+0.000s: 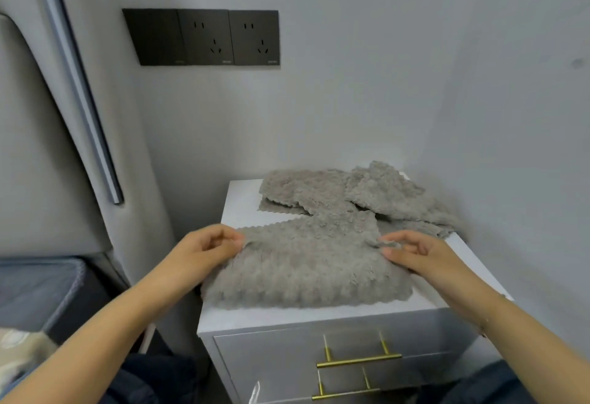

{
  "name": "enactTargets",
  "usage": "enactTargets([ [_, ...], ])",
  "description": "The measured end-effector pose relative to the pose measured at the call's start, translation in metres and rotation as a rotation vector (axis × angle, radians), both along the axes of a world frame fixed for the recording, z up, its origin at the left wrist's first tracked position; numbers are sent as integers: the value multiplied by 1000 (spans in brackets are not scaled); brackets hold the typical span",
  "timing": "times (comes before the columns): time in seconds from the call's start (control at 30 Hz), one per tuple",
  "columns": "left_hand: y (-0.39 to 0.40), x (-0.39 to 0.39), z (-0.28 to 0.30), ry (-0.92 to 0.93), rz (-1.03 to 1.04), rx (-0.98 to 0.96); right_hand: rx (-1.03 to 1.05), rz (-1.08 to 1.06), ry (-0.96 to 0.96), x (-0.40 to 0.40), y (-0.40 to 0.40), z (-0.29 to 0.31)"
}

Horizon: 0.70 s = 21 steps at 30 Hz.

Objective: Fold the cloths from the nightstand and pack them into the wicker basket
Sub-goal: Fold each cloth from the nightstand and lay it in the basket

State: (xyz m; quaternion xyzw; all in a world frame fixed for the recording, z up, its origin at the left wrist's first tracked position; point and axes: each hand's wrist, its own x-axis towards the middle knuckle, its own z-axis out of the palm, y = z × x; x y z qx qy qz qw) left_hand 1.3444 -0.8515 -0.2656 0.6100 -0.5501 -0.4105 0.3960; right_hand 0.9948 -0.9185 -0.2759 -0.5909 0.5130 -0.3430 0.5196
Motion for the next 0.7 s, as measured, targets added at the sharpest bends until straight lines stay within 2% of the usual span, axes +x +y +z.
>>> enactTargets([
  [0.23,-22,2,-18,-283,24,21,-101,-124,76,15,-35,-14],
  [0.33,-19,-1,-21,-407,23,-34,-124,-141,80,16,-40,-17],
  [0.53,-34,6,-24,-504,208,-241,-219,-191,105,19,-51,-13],
  [0.7,-45,10,-29,-548,310,-201,-339,-244,216,27,-61,-20],
])
